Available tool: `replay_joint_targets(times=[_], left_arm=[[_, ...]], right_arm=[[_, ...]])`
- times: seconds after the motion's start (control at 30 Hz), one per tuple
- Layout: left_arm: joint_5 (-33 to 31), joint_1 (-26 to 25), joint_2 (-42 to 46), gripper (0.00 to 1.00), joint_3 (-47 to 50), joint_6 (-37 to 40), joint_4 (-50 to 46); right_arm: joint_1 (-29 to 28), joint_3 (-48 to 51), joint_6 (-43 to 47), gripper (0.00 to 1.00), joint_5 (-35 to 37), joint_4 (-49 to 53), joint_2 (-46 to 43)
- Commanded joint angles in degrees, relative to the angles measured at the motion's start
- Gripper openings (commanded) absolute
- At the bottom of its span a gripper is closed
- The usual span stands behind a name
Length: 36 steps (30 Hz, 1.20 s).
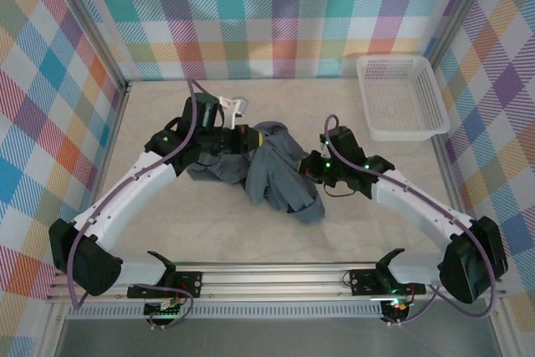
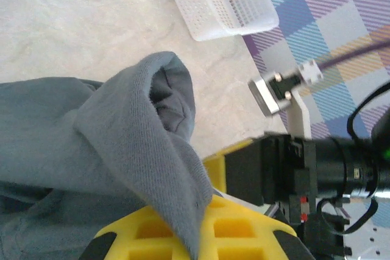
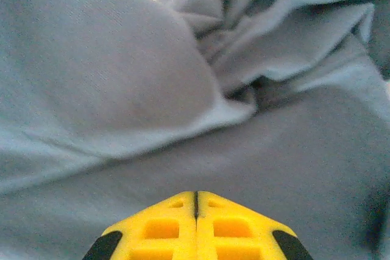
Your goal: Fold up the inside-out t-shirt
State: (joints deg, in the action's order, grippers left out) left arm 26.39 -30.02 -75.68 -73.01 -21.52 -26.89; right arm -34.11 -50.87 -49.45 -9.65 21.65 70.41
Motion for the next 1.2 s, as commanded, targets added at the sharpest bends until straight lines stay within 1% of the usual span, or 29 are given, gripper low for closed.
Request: replay_joint_targets(times=[0.0,0.03,0.07,0.1,0.2,0.27,0.3,0.33,0.37,0.47,0.5,0.57,0.6,0.63,0.73,0.83,0.93,1.03,1.1,1.13,1.17], left_arm=[[2.9,0.8,0.9,0.05,-1.5,-1.0,1.1],[4.1,0.8,0.5,0.05,-1.2,-1.5,1.7],[4.9,0.8,-0.1,0.06,-0.7,-2.1,2.3],[5.1,0.8,-0.5,0.07,-0.3,-2.9,2.9],[5.8,0.8,-1.2,0.1,0.3,-4.6,4.6],[6.1,0.8,-1.1,0.11,0.3,-5.3,5.4],[6.1,0.8,-1.1,0.12,0.2,-5.4,5.5],[5.9,0.9,-1.0,0.12,0.1,-5.4,5.4],[5.6,0.8,-0.9,0.13,-0.2,-5.2,4.8],[3.8,0.8,-0.5,0.18,-1.1,-4.1,1.8],[3.1,0.9,0.0,0.21,-1.0,-3.9,1.4],[2.6,1.0,0.6,0.23,0.0,-4.2,1.9],[3.4,1.0,0.6,0.08,0.4,-4.1,2.5],[4.8,1.0,0.2,0.0,0.8,-4.1,3.2],[6.6,1.0,-1.3,0.0,0.5,-4.8,3.3],[5.3,1.1,-1.4,0.0,0.3,-4.2,2.9],[4.7,1.4,-1.0,0.0,0.0,-4.0,2.9],[4.4,2.0,-0.3,0.0,-0.5,-4.1,2.5],[4.3,2.3,0.0,0.0,-0.6,-4.2,2.7],[4.4,2.4,-0.1,0.0,-0.6,-4.2,2.8],[4.8,2.5,-0.2,0.0,-0.7,-4.1,2.8]], right_arm=[[0.0,1.7,7.2,0.13,-8.4,-6.8,-2.3],[-0.4,1.5,8.4,0.36,-11.7,-10.1,-2.5],[-1.2,0.7,9.9,0.52,-13.8,-12.2,-2.5],[-2.3,-0.3,12.2,0.61,-13.5,-13.1,-2.4],[-5.0,-2.3,20.1,0.79,-11.0,-16.3,-0.4],[-5.2,-2.7,25.0,0.81,-10.3,-20.9,2.4],[-5.2,-3.0,27.0,0.81,-10.1,-23.3,4.3],[-5.2,-3.5,27.8,0.79,-10.0,-25.0,5.9],[-5.2,-4.7,28.1,0.68,-10.2,-26.1,7.7],[-5.2,-6.9,26.6,0.12,-11.6,-27.0,10.6],[-5.2,-6.5,26.4,0.01,-11.3,-27.0,10.6],[-5.2,-4.5,26.2,0.0,-10.0,-27.7,9.4],[-5.2,-3.2,26.1,0.0,-9.6,-28.4,8.3],[-5.2,-2.2,25.9,0.0,-9.4,-28.7,7.5],[-5.2,-0.8,26.0,0.0,-7.9,-25.9,5.5],[-5.1,0.4,27.3,0.0,-5.4,-20.9,3.6],[-5.1,3.3,26.7,0.0,-2.9,-17.3,0.7],[-5.1,8.7,24.4,0.0,4.6,-9.9,-2.8],[-5.2,13.5,24.4,0.01,4.2,-7.3,-4.6],[-5.3,15.3,23.7,0.1,4.1,-5.6,-5.4],[-5.3,16.6,22.6,0.24,4.4,-4.1,-6.2]])
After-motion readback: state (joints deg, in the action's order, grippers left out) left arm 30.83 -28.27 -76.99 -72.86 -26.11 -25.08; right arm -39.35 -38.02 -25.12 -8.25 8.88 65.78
